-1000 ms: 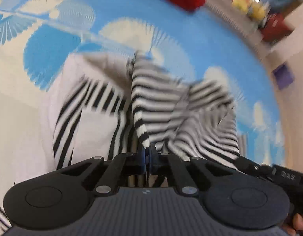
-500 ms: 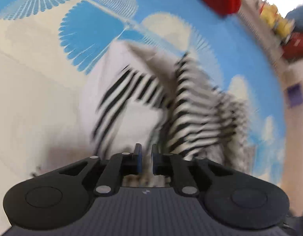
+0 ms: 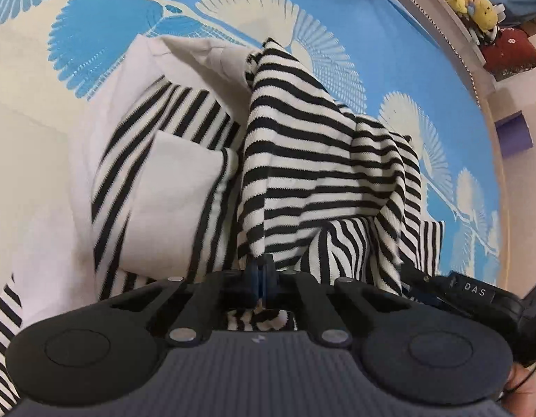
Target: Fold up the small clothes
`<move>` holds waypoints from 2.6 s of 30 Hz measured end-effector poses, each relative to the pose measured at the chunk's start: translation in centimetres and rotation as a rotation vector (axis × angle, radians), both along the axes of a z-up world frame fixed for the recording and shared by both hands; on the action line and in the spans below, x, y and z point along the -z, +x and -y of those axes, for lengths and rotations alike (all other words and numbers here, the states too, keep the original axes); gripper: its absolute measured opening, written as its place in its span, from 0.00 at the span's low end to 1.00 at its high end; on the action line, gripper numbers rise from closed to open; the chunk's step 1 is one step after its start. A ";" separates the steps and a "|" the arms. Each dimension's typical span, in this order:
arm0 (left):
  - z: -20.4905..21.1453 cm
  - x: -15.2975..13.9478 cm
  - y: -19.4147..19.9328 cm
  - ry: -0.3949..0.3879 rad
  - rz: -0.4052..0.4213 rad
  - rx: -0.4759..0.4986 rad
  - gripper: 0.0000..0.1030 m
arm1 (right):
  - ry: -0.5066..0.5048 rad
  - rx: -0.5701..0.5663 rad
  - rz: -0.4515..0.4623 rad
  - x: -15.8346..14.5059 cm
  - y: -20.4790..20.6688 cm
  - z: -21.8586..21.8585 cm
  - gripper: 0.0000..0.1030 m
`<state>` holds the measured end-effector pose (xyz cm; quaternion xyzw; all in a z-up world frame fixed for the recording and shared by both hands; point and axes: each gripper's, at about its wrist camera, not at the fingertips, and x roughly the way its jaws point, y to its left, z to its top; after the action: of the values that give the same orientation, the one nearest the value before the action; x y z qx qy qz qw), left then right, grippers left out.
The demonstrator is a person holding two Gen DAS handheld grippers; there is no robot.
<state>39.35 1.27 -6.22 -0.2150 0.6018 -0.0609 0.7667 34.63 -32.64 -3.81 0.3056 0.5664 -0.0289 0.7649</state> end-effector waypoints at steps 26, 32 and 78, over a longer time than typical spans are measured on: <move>-4.9 1.3 -0.7 -0.037 -0.109 -0.077 0.27 | -0.006 0.132 -0.023 -2.3 -4.5 2.4 0.21; -5.4 0.8 -0.1 -0.056 -0.046 -0.133 0.09 | -0.013 0.119 0.041 -2.3 -3.0 2.1 0.33; -3.3 0.2 -0.6 0.062 0.043 0.108 0.15 | -0.117 0.115 -0.042 -2.0 -4.7 0.8 0.20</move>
<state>38.71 4.53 -6.43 -0.1571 0.5974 -0.0881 0.7815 29.97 -33.43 -1.78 0.2917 0.5612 -0.1125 0.7664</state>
